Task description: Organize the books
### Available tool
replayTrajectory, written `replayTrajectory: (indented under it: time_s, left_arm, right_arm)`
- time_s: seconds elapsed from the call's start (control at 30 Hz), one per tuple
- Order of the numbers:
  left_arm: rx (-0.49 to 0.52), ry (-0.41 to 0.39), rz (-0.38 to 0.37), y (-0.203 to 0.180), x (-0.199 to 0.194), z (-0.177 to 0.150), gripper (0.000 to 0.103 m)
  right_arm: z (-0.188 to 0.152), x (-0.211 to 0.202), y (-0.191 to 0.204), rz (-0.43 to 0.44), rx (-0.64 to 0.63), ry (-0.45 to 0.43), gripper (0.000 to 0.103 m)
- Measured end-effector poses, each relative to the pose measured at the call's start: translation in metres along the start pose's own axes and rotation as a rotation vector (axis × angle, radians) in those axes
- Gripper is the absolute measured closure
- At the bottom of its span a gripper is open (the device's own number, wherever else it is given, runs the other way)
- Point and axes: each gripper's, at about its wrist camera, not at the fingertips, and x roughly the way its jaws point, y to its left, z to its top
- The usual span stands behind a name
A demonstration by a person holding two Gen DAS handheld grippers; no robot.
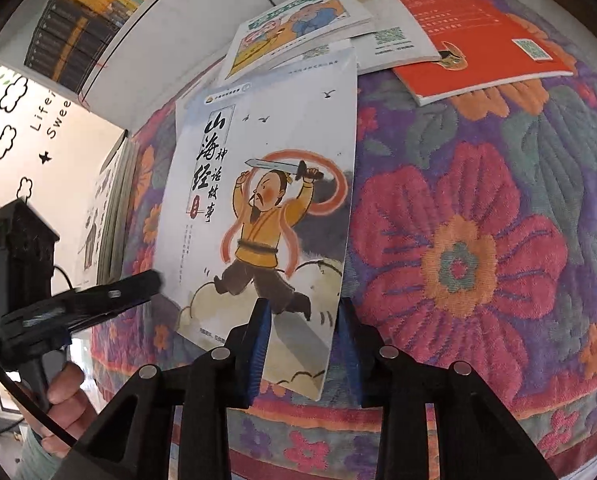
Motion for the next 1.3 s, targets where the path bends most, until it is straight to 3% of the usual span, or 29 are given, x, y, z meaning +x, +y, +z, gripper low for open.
replayTrajectory:
  time_s: [0.1,0.17,0.33,0.47,0.53,0.67,0.73,0.87,0.97,1.07,1.2,1.3]
  left_arm:
    - [-0.037,-0.035,-0.223,-0.006,-0.02,-0.006,0.068]
    - [-0.055,-0.042,-0.281,-0.008,-0.019,-0.007,0.068]
    - [-0.098,-0.075,-0.161,-0.01,0.008,-0.003,0.068]
    - [-0.083,-0.003,0.051,-0.014,0.046,-0.008,0.07]
    - [-0.097,-0.042,0.055,-0.018,0.045,-0.012,0.07]
    - [-0.214,-0.02,-0.024,-0.015,0.048,-0.011,0.07]
    - [-0.289,0.0,-0.093,-0.011,0.051,-0.012,0.07]
    - [-0.329,-0.041,-0.128,-0.019,0.046,-0.014,0.07]
    - [-0.346,-0.062,-0.197,-0.031,0.04,-0.013,0.072]
    - [-0.359,-0.058,-0.254,-0.038,0.04,-0.009,0.075]
    - [-0.405,-0.042,-0.329,-0.041,0.044,-0.011,0.076]
    - [-0.468,-0.008,-0.429,-0.035,0.05,-0.012,0.076]
  right_arm:
    - [0.002,-0.002,-0.013,0.07,0.034,0.02,0.07]
    - [0.003,-0.002,-0.018,0.1,0.042,0.036,0.07]
    - [0.005,-0.002,-0.027,0.155,0.055,0.062,0.07]
    - [0.004,-0.005,-0.034,0.181,0.039,0.088,0.07]
    - [0.005,-0.006,-0.035,0.187,0.019,0.106,0.07]
    - [0.01,-0.003,-0.033,0.199,-0.011,0.14,0.068]
    - [0.02,0.0,-0.034,0.221,-0.008,0.166,0.06]
    - [0.029,0.006,-0.037,0.267,0.035,0.21,0.055]
    - [0.03,0.006,-0.043,0.305,0.049,0.234,0.055]
    - [0.027,0.009,-0.058,0.413,0.114,0.277,0.055]
    - [0.018,0.017,-0.081,0.586,0.295,0.291,0.049]
    - [0.018,0.016,-0.096,0.659,0.386,0.234,0.049]
